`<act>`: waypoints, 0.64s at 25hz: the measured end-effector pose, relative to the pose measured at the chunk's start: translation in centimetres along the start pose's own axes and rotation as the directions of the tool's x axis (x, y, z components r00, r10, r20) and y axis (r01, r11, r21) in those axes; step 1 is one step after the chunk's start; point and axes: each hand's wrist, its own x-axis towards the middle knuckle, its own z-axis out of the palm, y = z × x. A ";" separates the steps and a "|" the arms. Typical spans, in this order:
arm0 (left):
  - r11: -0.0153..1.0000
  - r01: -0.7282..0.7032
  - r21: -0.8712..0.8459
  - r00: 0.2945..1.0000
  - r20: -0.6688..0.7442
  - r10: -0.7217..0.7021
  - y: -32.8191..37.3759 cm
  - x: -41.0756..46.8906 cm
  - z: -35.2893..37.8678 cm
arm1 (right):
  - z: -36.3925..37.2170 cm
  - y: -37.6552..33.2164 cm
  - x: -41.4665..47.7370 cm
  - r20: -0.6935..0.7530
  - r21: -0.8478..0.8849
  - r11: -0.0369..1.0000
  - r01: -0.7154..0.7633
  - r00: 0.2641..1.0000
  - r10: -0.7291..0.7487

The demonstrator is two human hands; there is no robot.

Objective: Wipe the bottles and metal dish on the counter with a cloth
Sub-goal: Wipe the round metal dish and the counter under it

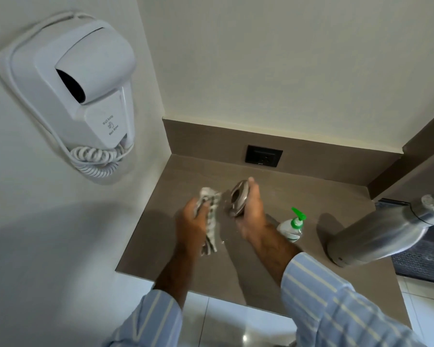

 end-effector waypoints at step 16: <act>0.612 -0.381 0.693 0.913 0.385 0.132 -8.3 8.2 8.5 | -3.2 -4.5 2.7 -0.011 0.133 0.988 0.077 0.997 -0.076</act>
